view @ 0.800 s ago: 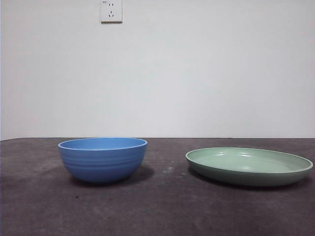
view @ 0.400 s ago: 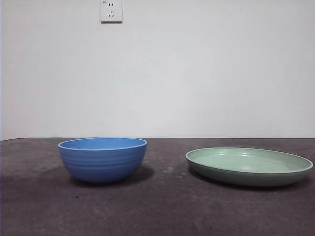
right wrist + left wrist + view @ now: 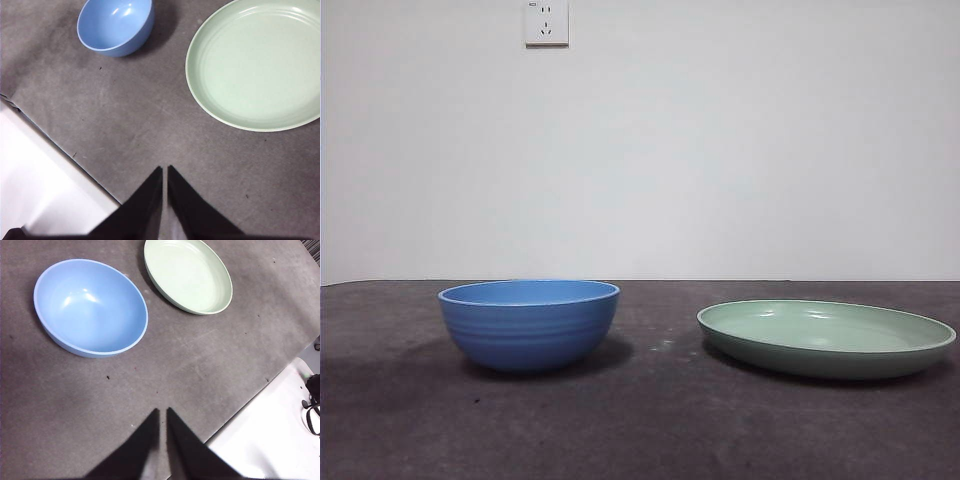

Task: Pick up the blue bowl, put it on the green plate, put it on desk

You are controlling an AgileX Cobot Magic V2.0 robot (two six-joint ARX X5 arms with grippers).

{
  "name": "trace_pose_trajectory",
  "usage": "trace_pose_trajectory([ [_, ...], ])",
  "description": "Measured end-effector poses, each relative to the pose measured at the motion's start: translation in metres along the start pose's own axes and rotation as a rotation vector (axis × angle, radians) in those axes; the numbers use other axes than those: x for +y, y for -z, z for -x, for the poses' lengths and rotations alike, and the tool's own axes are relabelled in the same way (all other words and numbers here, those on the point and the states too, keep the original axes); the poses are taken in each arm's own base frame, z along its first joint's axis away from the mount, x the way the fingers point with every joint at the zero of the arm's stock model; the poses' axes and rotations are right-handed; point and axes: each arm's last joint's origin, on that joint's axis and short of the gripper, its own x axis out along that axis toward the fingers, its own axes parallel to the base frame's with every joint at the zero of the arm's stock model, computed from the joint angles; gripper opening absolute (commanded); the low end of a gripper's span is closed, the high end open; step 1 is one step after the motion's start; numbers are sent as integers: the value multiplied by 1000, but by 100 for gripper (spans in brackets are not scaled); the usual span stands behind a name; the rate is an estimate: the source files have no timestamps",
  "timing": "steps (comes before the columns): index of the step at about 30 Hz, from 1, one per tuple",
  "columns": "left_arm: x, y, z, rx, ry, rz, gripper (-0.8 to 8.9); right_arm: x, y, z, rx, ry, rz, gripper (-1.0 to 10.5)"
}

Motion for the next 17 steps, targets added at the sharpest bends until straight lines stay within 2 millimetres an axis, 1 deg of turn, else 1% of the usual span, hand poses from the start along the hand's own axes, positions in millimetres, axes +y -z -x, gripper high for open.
trace_pose_trajectory([
  [4, 0, 0, 0, 0, 0, 0, 371, 0, 0, 0, 0, 0, -1, 376],
  [5, 0, 0, 0, 0, 0, 0, 401, 0, 0, 0, 0, 0, -1, 407],
  [6, 0, 0, 0, 0, 0, 0, 413, 0, 0, 0, 0, 0, -2, 408],
  [17, 1, -1, -2, 4, 0, 11, 410, 0, 0, 0, 0, 0, -3, 408],
])
